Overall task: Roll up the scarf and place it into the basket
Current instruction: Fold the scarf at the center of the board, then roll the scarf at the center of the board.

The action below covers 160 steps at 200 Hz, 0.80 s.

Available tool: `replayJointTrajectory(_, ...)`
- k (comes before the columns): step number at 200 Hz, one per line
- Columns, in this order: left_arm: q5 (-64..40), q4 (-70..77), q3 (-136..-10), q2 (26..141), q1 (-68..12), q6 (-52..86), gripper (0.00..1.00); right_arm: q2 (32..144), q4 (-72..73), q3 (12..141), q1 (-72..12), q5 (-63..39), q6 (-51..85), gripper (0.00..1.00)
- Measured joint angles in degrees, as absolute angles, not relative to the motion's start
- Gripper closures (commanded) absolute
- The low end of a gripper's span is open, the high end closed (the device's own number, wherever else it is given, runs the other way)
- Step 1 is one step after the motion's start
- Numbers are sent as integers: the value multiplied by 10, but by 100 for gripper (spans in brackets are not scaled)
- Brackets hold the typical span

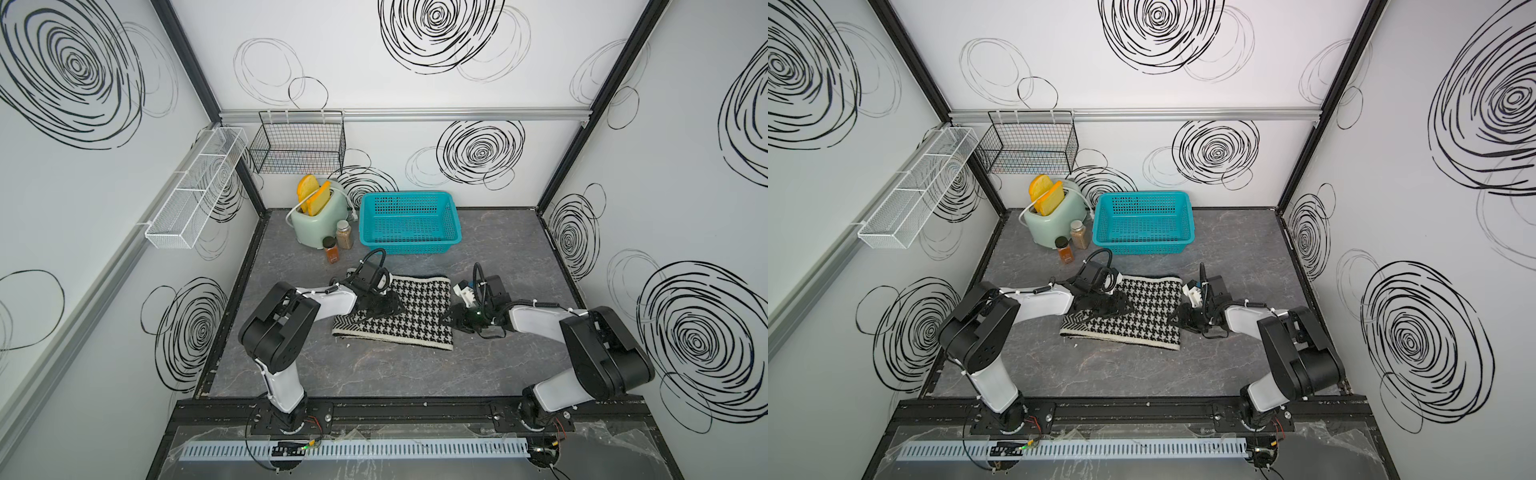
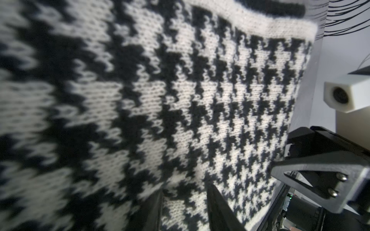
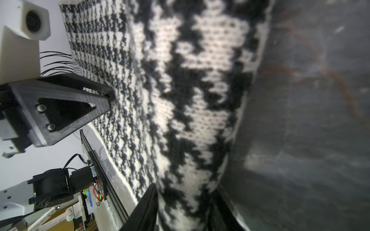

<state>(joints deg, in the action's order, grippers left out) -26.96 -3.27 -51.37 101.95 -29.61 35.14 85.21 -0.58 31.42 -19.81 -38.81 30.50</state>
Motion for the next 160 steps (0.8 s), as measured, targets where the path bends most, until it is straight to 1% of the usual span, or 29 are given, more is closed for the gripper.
replayJointTrajectory(34, -246, -90, -540, 1012, -289, 316, 57, 830, -10, 315, -189, -389, 321, 50)
replayJointTrajectory(59, -230, -130, -554, 979, -306, 315, 58, 833, -3, 307, -147, -398, 326, 49)
replayJointTrajectory(77, -226, -138, -583, 971, -336, 323, 61, 844, 19, 303, -125, -407, 328, 51)
replayJointTrajectory(109, -236, -100, -602, 983, -378, 359, 67, 878, 82, 291, -119, -434, 338, 53)
replayJointTrajectory(141, -250, -66, -602, 1031, -389, 385, 69, 886, 134, 274, -122, -460, 353, 53)
replayJointTrajectory(160, -262, -39, -595, 1052, -391, 400, 75, 887, 155, 268, -127, -471, 355, 53)
